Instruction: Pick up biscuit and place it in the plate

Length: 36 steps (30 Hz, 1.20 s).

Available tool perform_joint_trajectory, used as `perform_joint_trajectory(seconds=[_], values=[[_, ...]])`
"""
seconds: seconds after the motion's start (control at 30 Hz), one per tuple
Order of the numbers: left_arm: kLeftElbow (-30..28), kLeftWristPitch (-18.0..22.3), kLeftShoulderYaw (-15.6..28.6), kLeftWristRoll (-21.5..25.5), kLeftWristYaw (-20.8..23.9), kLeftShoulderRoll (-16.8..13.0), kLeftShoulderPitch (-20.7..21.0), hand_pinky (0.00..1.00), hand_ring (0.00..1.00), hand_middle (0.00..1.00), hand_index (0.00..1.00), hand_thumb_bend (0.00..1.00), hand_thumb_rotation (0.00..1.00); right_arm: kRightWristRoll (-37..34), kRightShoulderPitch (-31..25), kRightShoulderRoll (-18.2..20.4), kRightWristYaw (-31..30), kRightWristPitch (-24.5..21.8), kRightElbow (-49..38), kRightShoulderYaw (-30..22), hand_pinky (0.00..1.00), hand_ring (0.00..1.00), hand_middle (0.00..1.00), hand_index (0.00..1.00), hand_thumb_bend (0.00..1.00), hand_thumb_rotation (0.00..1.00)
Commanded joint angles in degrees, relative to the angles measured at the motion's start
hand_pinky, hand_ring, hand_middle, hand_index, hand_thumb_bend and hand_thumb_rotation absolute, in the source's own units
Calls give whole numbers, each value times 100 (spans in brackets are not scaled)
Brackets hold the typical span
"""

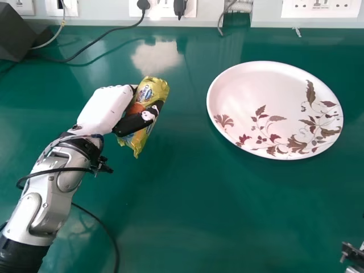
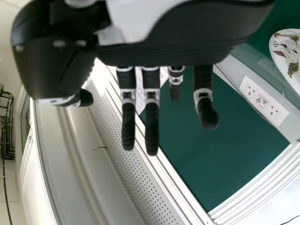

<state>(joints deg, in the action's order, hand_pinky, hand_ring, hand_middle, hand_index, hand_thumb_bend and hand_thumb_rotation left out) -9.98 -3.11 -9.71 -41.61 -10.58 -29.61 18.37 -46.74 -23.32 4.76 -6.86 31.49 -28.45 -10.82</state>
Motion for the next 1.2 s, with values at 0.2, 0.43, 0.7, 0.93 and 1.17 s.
perform_joint_trajectory(seconds=[0.2, 0.43, 0.7, 0.93, 1.17], values=[[-48, 430, 328, 696, 181, 147, -89, 18, 38, 46, 53, 51, 0, 24, -7, 289, -52, 47, -90, 29, 16, 26, 48, 49, 53, 0], [-89, 585, 445, 1217, 151, 289, -60, 18, 38, 46, 52, 51, 0, 111, -8, 299, 13, 39, -119, 30, 16, 24, 47, 49, 53, 0], [-219, 670, 535, 1583, 191, 559, 10, 17, 38, 46, 53, 51, 0, 223, 11, 310, 134, 34, -172, 53, 19, 26, 47, 49, 53, 0], [-253, 776, 598, 1798, 280, 810, 82, 18, 38, 46, 53, 51, 0, 207, 15, 330, 109, 64, -162, 91, 20, 27, 47, 49, 53, 0], [-168, 1043, 645, 1892, 475, 915, 201, 17, 38, 46, 53, 51, 0, 277, -2, 323, 65, 135, -111, 73, 17, 24, 47, 49, 53, 0]])
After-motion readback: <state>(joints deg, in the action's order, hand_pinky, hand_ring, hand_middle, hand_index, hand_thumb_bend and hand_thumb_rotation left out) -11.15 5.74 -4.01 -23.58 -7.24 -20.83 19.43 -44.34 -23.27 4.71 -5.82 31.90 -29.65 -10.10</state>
